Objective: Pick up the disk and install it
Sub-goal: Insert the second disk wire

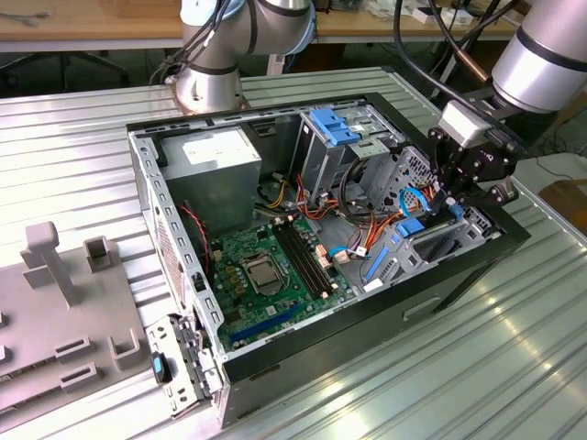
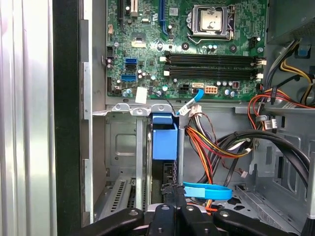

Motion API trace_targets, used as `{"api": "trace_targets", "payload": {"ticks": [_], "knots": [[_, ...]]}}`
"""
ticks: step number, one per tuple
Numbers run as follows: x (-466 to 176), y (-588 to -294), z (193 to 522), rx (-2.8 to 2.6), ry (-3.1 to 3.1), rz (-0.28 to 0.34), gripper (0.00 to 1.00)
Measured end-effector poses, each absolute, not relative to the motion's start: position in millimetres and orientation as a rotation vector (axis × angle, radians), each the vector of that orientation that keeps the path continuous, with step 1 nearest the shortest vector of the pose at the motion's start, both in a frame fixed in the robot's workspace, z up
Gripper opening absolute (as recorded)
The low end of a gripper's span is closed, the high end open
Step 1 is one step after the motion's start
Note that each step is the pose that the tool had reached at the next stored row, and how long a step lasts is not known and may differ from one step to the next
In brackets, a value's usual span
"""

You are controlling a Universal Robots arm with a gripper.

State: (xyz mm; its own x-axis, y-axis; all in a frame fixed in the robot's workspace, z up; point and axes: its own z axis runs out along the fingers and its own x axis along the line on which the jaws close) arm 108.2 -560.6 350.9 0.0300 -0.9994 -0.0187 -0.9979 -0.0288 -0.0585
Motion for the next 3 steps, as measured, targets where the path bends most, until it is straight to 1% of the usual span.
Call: {"api": "trace_targets", "payload": {"ticks": [3], "knots": [[108.2,-560.5,354.2,-2.214,2.15,-0.042,0.11]]}}
